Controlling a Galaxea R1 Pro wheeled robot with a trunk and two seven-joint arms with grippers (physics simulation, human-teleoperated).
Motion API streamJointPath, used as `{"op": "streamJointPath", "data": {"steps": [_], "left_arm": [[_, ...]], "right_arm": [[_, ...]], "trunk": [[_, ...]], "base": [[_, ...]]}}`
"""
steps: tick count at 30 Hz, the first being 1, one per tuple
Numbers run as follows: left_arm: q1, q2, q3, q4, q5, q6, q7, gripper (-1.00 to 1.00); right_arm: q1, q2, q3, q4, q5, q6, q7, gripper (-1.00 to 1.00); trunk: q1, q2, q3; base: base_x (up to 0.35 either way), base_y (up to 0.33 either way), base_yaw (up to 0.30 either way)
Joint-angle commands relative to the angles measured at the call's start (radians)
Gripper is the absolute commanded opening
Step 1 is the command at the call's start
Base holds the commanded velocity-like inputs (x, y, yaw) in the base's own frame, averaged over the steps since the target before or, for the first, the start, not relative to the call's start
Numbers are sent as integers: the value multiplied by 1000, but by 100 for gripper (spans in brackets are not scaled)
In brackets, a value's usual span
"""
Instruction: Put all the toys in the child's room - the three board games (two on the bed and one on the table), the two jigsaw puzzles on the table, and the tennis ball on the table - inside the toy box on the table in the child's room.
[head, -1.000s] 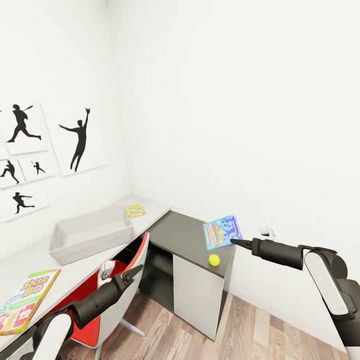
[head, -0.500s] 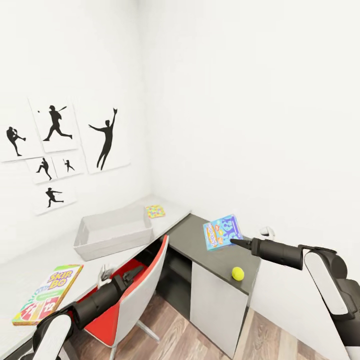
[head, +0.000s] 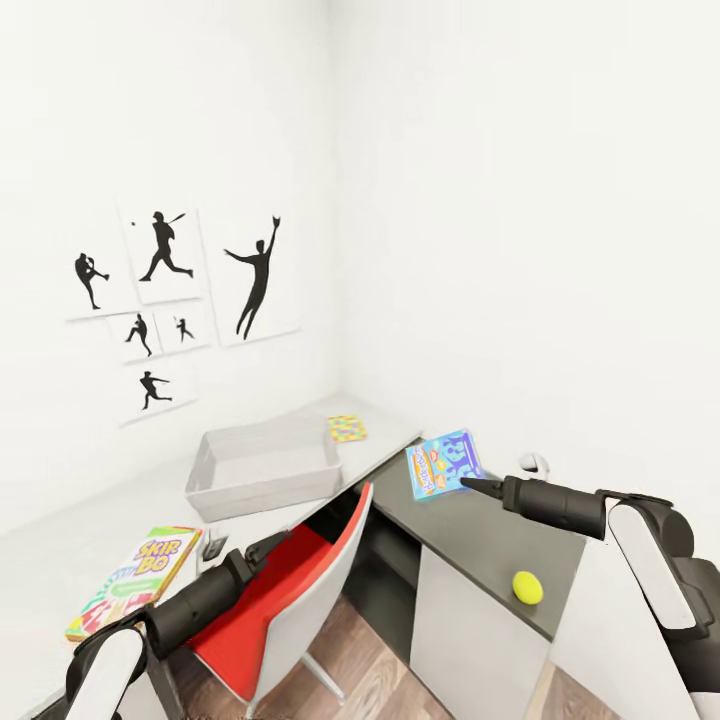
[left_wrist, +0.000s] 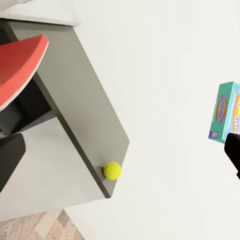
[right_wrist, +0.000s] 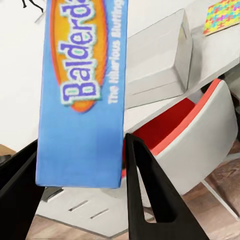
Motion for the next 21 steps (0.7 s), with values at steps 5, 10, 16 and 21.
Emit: {"op": "streamJointPath", "data": {"steps": [5, 10, 16, 21], "left_arm": [[-2, 0, 1, 0, -2, 6, -3, 100], [-2, 0, 1, 0, -2, 7, -2, 100], [-2, 0, 1, 0, -3, 7, -1, 100], [-2, 0, 1, 0, -3, 7, -1, 100]], "right_arm": [[0, 0, -2, 0, 1, 5, 8, -100], [0, 0, -2, 0, 1, 5, 8, -100], [-1, 0, 1, 5, 1, 5, 7, -100], [-1, 0, -1, 6, 0, 5, 7, -100]], "trunk": [[0, -1, 0], [0, -1, 0], [0, -1, 0], [0, -1, 0]], "base": [[23, 0, 291], [9, 0, 294], [3, 0, 271], [1, 0, 265]]}}
